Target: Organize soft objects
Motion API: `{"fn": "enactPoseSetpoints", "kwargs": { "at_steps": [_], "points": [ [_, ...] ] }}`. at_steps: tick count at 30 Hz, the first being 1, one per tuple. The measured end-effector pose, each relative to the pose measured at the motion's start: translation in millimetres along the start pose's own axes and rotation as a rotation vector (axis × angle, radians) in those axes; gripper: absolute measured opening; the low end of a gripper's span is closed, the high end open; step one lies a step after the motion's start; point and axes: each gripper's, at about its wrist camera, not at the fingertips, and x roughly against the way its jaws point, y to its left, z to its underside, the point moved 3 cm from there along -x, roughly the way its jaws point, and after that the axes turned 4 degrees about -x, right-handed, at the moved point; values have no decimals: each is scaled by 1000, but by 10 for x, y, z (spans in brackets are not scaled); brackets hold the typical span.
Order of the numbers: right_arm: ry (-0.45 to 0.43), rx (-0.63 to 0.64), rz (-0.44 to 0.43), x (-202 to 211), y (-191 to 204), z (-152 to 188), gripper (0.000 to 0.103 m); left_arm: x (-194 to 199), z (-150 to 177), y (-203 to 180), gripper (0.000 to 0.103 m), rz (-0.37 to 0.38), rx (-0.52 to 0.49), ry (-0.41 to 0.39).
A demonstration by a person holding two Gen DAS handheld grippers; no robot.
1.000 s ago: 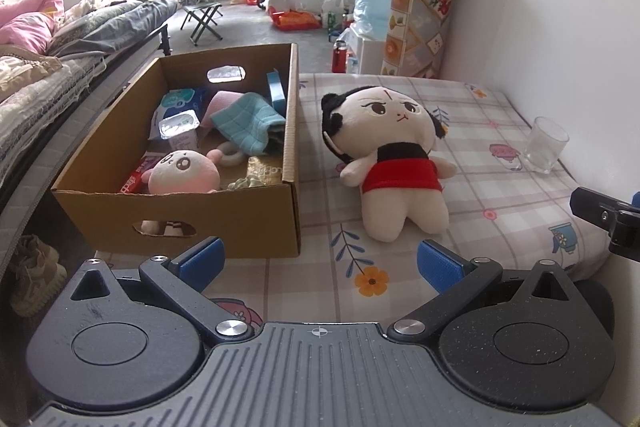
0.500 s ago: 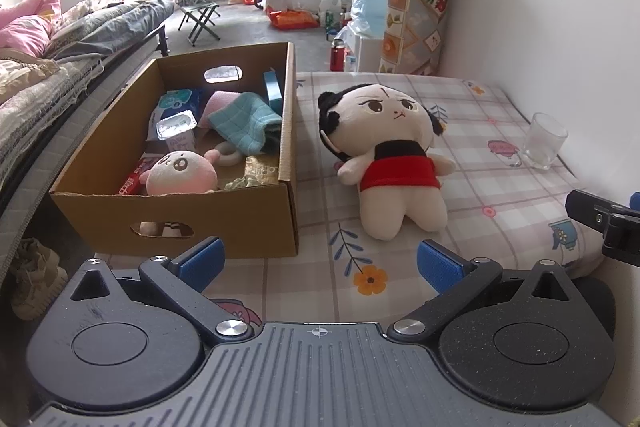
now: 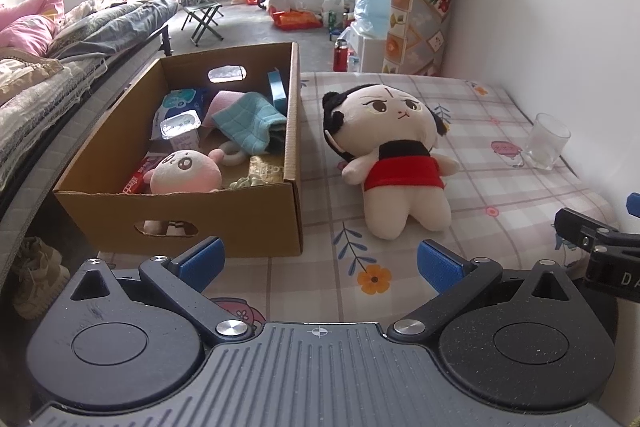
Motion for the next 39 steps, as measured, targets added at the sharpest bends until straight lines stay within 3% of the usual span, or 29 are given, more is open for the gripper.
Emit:
{"fn": "enactPoseSetpoints", "kwargs": {
  "at_steps": [39],
  "points": [
    [11,20,-19,-39,78,8,103,-12,33,64,103,-17,2,1]
  ]
}}
